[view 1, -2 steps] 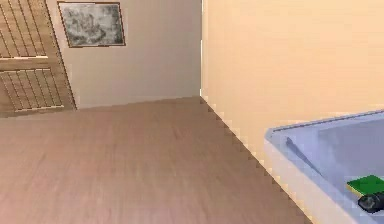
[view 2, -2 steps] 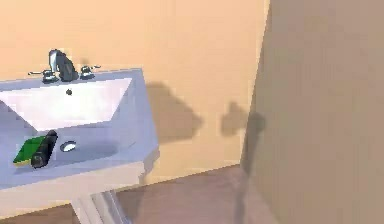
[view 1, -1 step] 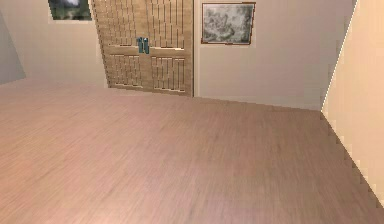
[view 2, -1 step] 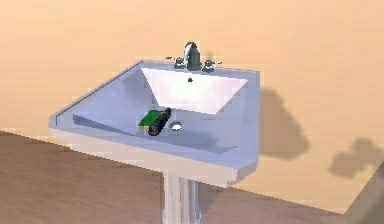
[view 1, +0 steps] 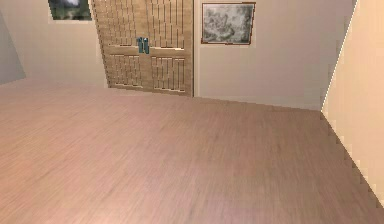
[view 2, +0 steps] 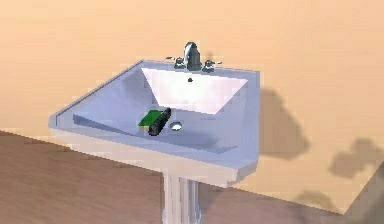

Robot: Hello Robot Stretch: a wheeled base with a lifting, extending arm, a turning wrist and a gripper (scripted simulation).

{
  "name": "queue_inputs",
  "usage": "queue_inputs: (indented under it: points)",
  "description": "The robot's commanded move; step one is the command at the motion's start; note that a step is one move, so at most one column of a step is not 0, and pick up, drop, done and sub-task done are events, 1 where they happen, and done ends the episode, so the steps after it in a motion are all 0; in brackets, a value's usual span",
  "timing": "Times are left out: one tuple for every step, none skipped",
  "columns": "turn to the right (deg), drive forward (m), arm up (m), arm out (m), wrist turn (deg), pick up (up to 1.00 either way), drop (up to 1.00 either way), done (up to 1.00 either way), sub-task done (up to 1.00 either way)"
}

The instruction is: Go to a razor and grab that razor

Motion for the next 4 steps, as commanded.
queue_inputs:
  points:
    - [0.0, 0.0, 0.38, 0.0, 0.0, 0.0, 0.0, 0.0, 0.0]
    - [0.0, 0.0, 0.0, 0.48, 0.0, 0.0, 0.0, 0.0, 0.0]
    - [0.0, 0.0, 0.0, 0.0, 45.0, 0.0, 0.0, 0.0, 0.0]
    - [0.0, 0.0, 0.0, 0.0, 45.0, 0.0, 0.0, 0.0, 0.0]
